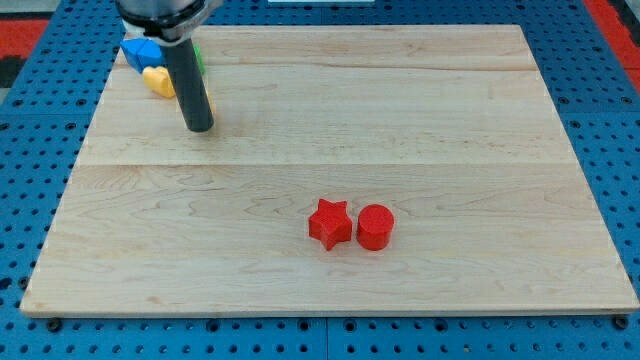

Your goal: Push red circle along with red star towards left

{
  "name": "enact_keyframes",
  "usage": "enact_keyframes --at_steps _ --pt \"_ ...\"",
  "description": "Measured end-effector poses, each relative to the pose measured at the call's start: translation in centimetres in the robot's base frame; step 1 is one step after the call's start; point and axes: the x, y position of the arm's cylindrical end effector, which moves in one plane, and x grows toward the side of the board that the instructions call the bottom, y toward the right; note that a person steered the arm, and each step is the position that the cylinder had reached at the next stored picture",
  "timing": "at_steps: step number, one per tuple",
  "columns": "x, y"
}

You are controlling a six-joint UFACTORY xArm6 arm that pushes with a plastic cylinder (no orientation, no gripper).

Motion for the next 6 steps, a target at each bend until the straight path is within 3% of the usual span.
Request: enact_keyframes --at_steps 1,2,3,4,5,6 --pt "-3.0 -1.2" --pt "0.0 9.4" --pt "4.1 23.0" --pt "12.4 28.0" --pt "16.7 27.1" --pt "15.8 17.6"
